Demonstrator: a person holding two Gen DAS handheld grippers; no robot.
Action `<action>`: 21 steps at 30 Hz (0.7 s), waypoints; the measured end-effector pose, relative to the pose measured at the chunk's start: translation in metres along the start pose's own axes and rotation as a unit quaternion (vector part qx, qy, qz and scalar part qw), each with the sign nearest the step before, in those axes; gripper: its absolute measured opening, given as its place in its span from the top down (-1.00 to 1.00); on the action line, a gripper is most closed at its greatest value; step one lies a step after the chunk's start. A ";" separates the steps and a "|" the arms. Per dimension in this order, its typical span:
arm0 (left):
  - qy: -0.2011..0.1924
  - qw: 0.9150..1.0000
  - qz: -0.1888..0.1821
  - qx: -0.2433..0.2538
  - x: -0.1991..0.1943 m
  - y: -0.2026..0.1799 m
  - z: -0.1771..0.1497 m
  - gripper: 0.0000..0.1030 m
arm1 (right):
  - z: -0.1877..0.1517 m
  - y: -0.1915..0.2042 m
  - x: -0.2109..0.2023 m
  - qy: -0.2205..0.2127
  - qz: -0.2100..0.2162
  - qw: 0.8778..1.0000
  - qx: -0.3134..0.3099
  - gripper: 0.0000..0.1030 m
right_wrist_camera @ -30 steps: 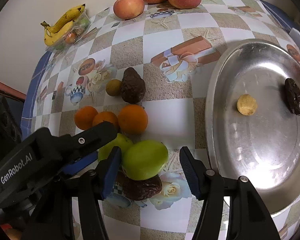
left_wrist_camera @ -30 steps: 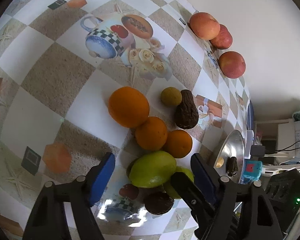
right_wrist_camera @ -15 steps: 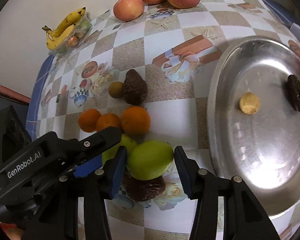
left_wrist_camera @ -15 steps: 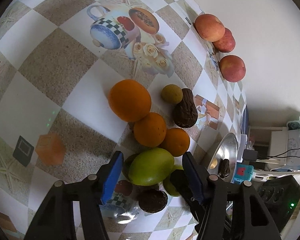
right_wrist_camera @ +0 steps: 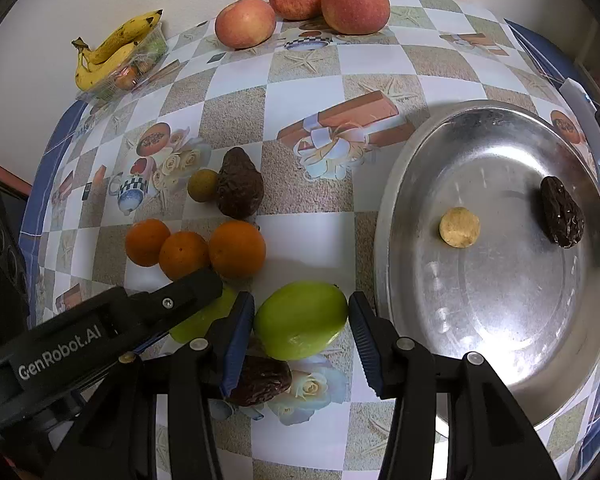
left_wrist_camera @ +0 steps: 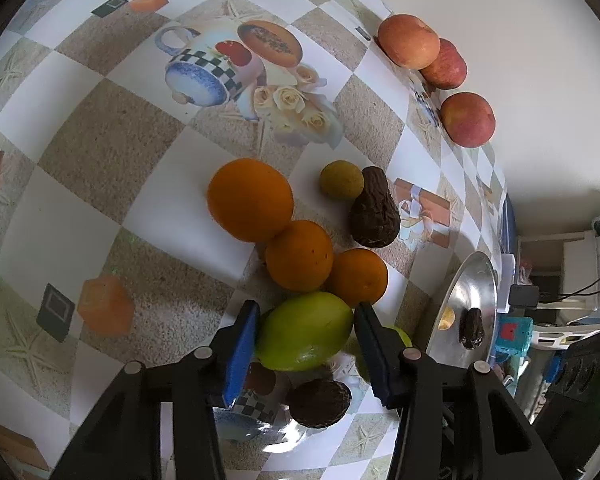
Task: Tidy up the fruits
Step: 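Grasp the large green fruit with the left gripper while the right gripper grasps a green pear, then carry both green fruits with both grippers over the steel plate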
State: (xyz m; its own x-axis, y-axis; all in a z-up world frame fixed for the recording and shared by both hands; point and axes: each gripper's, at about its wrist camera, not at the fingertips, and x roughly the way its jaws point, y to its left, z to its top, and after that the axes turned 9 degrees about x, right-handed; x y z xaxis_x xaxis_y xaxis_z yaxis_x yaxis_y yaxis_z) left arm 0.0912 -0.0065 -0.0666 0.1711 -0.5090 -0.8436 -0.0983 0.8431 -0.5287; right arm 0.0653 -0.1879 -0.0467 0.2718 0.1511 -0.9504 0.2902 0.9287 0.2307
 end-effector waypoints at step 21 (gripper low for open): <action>-0.056 0.997 -0.041 0.046 -0.042 -0.031 0.006 0.01 | 0.009 -0.021 -0.043 -0.070 -0.001 0.997 0.031 0.02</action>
State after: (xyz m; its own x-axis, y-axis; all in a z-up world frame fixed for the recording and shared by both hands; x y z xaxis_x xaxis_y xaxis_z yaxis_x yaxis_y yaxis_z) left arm 0.0928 -0.0101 -0.0143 0.2829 -0.5587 -0.7796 0.0107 0.8146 -0.5799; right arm 0.0556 -0.2171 -0.0084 0.3957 0.0956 -0.9134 0.3458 0.9058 0.2446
